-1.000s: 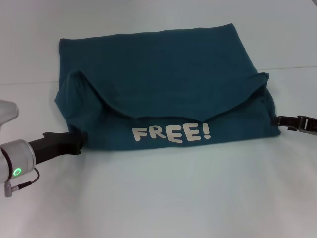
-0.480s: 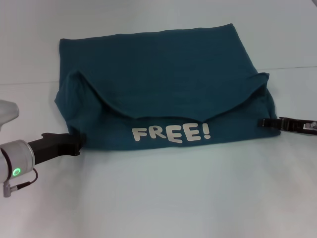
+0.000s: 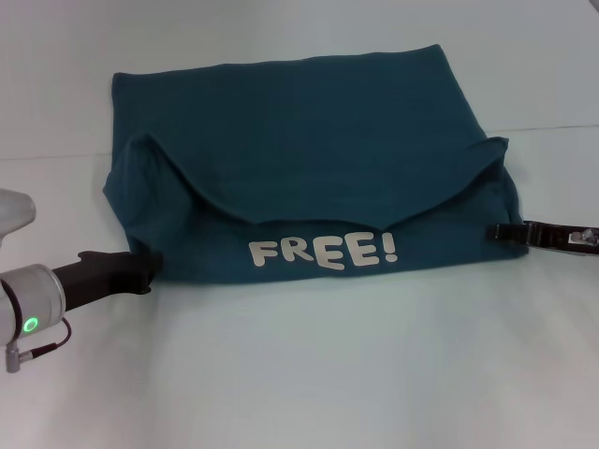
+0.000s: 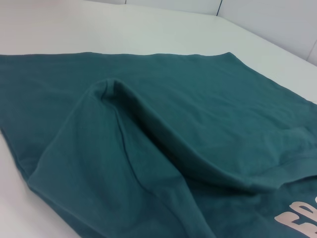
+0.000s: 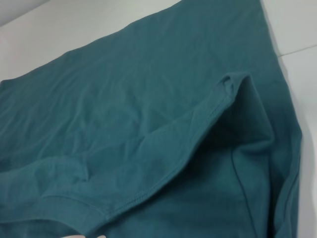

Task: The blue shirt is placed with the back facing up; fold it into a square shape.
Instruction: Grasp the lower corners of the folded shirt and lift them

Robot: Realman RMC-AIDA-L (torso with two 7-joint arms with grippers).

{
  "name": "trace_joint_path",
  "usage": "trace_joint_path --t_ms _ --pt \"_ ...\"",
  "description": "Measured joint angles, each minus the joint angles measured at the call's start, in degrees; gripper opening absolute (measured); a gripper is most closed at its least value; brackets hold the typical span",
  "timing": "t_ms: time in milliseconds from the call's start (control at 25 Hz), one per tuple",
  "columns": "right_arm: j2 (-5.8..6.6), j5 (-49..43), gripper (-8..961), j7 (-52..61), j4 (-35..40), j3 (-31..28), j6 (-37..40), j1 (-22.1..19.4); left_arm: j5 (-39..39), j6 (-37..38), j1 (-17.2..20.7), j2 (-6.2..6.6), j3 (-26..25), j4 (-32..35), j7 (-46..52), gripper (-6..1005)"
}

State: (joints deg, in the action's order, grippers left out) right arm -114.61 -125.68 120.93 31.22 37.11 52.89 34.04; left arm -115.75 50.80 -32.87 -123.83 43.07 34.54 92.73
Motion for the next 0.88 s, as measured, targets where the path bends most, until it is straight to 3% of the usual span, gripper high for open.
trace_joint_path --t_ms 160,280,720,880 --pt "-0.07 0.0 713 0.0 0.0 0.0 0.1 0.1 0.0 0.0 0.0 0.0 0.0 0.0 0.0 0" --pt "-0.1 0.0 505 0.0 0.0 0.0 0.4 0.1 0.0 0.0 0.0 0.0 0.0 0.0 0.0 0" --pt "-0.18 0.1 34 0.0 0.5 0.0 0.1 -0.1 0.0 -0.5 0.0 0.09 -0.1 0.0 0.0 0" --pt "-0.18 0.5 20 -1.2 0.6 -0.8 0.0 -0.8 0.0 -0.6 0.2 0.1 -0.2 0.2 0.5 0"
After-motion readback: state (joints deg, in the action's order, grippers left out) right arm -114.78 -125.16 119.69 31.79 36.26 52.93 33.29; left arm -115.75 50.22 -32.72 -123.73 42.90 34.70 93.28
